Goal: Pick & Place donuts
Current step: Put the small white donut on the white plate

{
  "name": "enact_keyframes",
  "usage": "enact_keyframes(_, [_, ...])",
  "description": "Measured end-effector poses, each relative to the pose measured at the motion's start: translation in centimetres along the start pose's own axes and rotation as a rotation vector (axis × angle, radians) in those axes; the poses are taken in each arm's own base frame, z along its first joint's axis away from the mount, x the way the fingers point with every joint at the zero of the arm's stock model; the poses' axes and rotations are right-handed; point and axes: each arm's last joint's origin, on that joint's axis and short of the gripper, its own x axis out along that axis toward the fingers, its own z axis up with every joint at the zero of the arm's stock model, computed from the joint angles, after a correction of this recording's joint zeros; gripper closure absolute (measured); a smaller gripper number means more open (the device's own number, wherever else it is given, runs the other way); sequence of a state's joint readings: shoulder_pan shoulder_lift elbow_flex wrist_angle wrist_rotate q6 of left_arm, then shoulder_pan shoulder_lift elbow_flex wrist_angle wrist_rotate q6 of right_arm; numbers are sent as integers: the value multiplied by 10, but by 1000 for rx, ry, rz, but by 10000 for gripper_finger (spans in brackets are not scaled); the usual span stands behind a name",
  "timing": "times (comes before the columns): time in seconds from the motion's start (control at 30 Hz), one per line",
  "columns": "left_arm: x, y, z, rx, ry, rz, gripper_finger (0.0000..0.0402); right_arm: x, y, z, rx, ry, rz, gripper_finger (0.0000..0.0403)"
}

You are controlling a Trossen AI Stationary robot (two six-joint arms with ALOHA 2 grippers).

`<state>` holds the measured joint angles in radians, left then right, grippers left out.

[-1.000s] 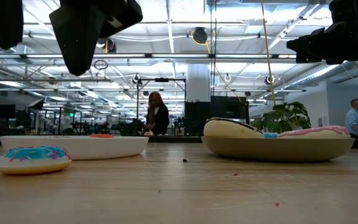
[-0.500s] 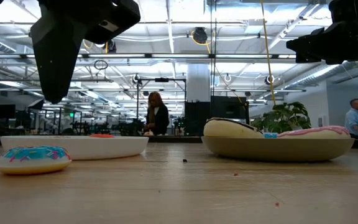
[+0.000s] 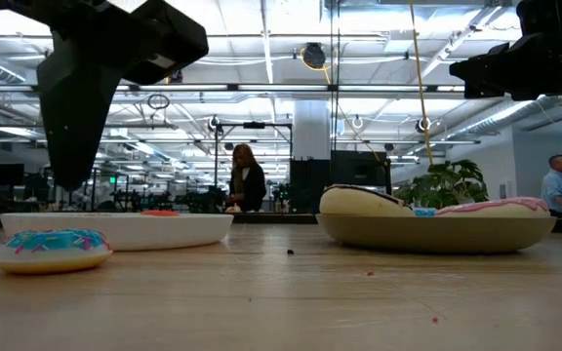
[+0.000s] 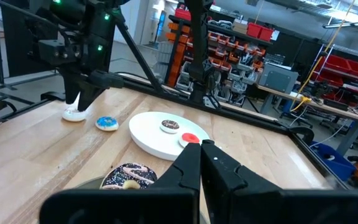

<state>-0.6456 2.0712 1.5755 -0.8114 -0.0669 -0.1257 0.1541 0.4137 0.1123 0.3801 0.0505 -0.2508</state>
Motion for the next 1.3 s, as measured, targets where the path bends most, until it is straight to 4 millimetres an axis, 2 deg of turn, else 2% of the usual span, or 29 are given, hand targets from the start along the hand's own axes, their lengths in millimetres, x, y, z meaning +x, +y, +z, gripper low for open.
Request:
enact_keyframes(0.47, [0,-3,-2,37,20,-28,195,0,0,0,0,-2,0,403])
enact_keyframes(0.83, [19,-5,-3,58,49,-37,195,0,0,1,-5,-5,-2,403])
enact_keyframes(1.0, [20,-5,-3,63,55,-35,195,0,0,1,-5,-6,-2,403])
enact_keyframes(1.3, [31,-3,-13,30,75,-62,195,0,0,1,-5,-6,-2,403])
